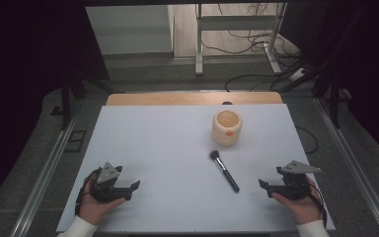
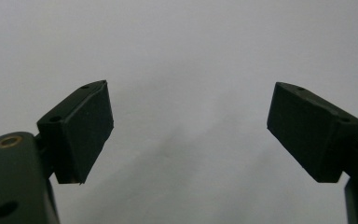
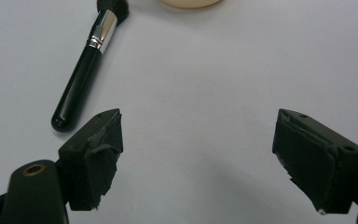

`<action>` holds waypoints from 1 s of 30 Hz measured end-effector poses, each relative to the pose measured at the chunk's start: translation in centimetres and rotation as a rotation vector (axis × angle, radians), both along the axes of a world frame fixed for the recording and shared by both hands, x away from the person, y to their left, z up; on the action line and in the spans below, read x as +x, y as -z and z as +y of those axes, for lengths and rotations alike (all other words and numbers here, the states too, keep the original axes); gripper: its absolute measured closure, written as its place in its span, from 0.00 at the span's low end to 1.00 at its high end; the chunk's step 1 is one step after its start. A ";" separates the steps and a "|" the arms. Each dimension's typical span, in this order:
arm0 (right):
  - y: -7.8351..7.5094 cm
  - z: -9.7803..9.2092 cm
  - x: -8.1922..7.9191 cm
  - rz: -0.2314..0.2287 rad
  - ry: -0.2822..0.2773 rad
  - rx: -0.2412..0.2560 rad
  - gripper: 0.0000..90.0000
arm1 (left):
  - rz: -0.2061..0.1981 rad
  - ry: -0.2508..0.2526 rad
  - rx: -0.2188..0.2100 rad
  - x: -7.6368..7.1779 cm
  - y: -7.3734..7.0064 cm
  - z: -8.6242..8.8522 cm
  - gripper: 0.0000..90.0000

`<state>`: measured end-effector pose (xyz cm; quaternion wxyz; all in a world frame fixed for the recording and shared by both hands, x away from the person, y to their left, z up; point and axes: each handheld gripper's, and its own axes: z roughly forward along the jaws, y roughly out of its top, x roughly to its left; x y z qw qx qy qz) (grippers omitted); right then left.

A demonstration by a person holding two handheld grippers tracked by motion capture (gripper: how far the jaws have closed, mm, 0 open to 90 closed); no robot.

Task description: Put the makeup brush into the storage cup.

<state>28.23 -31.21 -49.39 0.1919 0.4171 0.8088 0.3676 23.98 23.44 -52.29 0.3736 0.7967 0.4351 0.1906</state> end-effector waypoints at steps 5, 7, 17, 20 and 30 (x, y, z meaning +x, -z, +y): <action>-0.2 0.0 0.1 0.001 0.003 0.006 0.18 | 0.000 0.005 0.004 0.0 0.0 0.0 0.17; -0.5 0.2 0.2 0.003 0.004 0.007 0.17 | -0.001 0.005 0.004 0.0 -0.1 0.0 0.17; -1.9 1.3 0.5 0.001 0.017 -0.006 0.17 | -0.002 0.004 0.003 -0.1 -0.1 -0.2 0.16; -2.1 1.5 0.6 0.001 0.019 -0.012 0.17 | 0.001 0.002 0.001 0.0 0.0 -0.2 0.16; -2.6 2.6 0.9 0.038 0.031 -0.038 0.17 | 0.004 -0.004 -0.002 0.1 0.0 0.0 0.17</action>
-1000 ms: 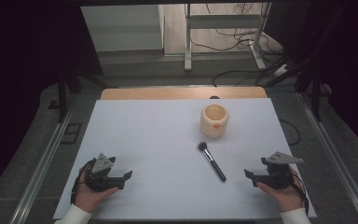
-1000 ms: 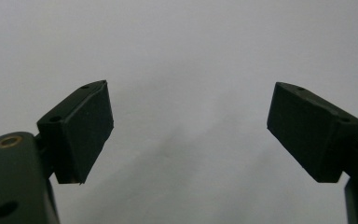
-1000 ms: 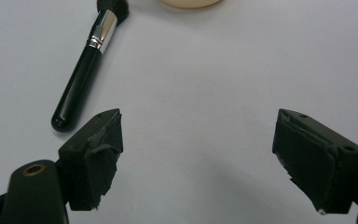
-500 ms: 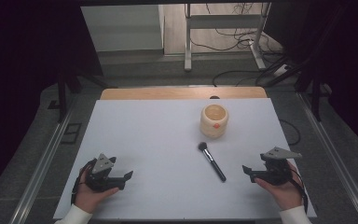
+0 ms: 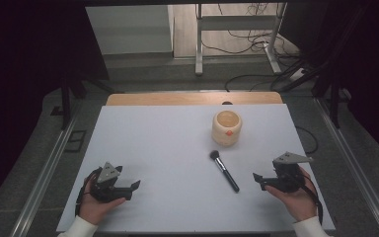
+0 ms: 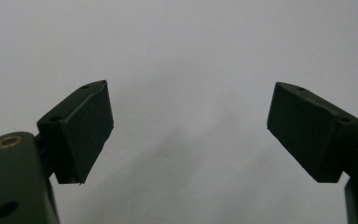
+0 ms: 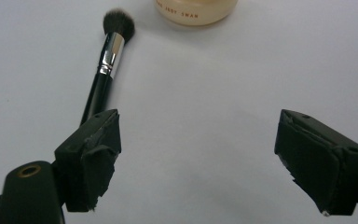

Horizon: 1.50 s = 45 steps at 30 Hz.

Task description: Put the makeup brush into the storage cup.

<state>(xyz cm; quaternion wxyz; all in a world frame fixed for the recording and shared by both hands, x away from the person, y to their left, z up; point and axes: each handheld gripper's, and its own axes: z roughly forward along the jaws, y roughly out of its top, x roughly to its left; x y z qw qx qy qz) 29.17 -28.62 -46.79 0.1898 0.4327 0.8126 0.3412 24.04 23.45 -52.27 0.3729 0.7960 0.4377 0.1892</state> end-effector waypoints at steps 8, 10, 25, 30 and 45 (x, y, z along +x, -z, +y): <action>-1.1 1.9 0.9 0.023 0.007 0.012 0.17 | 0.002 0.000 0.000 0.0 0.0 -0.1 0.17; -1.3 2.4 1.1 0.024 0.007 0.007 0.17 | 0.001 0.002 0.000 0.0 0.0 0.0 0.17; -2.1 5.4 1.9 0.054 0.014 -0.013 0.16 | -0.002 0.005 0.000 0.0 0.0 0.0 0.17; -2.1 6.0 2.1 0.067 0.012 -0.022 0.16 | -0.002 0.008 0.000 0.0 0.0 0.0 0.17; -1.7 8.3 2.6 0.087 -0.026 -0.073 0.16 | -0.008 0.009 0.002 -0.1 -0.2 0.0 0.17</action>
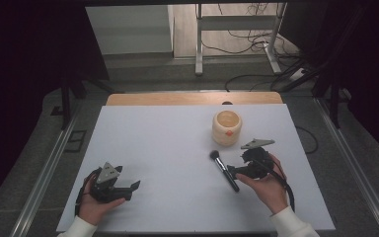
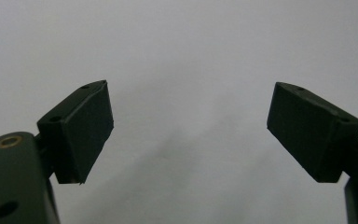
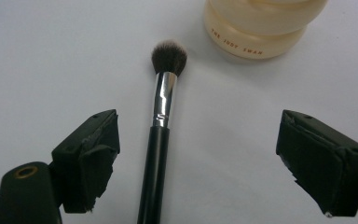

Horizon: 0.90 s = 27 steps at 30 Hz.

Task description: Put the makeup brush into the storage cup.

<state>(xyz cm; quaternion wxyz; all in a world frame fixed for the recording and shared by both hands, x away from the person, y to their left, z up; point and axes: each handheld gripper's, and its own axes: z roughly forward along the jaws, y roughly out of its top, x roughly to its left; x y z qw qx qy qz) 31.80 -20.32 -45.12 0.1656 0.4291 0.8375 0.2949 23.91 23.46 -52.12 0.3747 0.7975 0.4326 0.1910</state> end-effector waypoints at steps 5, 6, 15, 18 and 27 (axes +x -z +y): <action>0.2 0.5 0.2 0.010 -0.006 -0.008 0.16 | -0.001 0.002 0.001 0.0 0.0 -0.1 0.17; 0.3 0.7 0.2 0.012 -0.007 -0.008 0.16 | -0.001 0.002 0.001 0.0 0.0 -0.1 0.17; 0.7 1.9 0.7 0.028 -0.028 -0.037 0.16 | -0.003 0.004 0.000 0.0 -0.1 -0.1 0.17; 1.0 2.5 0.9 0.040 -0.034 -0.049 0.16 | -0.004 0.002 -0.001 -0.1 -0.1 -0.1 0.17; 1.2 3.3 1.5 0.056 -0.037 -0.069 0.16 | -0.004 0.008 -0.002 0.0 -0.1 -0.2 0.17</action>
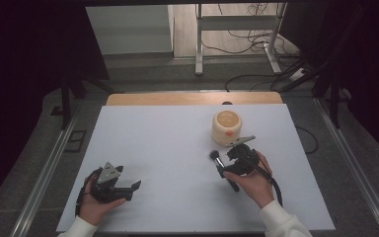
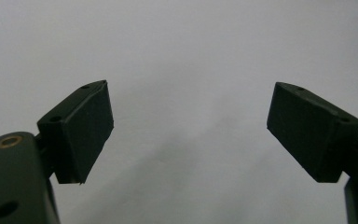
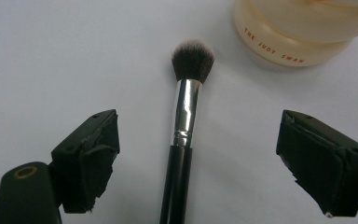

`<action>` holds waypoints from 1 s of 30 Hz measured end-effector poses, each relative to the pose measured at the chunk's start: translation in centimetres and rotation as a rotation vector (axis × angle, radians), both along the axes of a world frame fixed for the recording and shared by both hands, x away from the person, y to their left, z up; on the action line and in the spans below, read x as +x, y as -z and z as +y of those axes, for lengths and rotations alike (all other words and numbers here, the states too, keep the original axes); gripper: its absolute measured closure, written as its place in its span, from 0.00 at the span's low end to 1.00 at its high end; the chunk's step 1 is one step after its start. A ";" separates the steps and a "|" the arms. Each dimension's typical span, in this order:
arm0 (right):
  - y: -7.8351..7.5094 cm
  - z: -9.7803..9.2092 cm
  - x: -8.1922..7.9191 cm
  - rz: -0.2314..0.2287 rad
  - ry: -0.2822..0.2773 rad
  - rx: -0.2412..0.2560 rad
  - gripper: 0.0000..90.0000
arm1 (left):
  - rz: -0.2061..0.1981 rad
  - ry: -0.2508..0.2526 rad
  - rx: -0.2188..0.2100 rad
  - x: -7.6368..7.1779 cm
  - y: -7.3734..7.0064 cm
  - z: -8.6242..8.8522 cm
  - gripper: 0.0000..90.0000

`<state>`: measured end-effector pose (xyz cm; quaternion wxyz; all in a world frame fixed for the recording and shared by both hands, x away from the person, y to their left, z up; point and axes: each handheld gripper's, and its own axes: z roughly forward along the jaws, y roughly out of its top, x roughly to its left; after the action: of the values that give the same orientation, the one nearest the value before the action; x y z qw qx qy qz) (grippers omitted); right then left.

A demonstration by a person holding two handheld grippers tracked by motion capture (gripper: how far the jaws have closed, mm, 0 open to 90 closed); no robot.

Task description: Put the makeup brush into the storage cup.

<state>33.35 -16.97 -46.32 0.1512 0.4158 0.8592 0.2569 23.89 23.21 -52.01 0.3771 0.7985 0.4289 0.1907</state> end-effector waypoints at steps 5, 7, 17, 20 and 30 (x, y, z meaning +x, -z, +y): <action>0.3 0.5 0.4 0.011 -0.003 -0.014 0.16 | 0.000 0.000 -0.001 0.0 0.0 0.1 0.17; 0.4 0.8 0.5 0.017 -0.005 -0.021 0.16 | 0.000 0.001 -0.001 0.0 0.0 0.1 0.17; 1.0 1.5 1.2 0.047 -0.002 -0.042 0.15 | 0.000 0.000 0.000 0.0 0.0 0.1 0.17; 1.2 1.7 1.5 0.058 -0.004 -0.054 0.15 | 0.000 0.000 0.000 0.0 0.0 0.1 0.17; 1.9 2.5 2.3 0.085 0.002 -0.076 0.15 | -0.003 -0.001 0.000 0.0 0.0 0.1 0.17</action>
<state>35.65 -14.45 -48.27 0.1302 0.4211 0.8736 0.2061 23.87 23.35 -51.98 0.3777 0.7979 0.4288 0.1918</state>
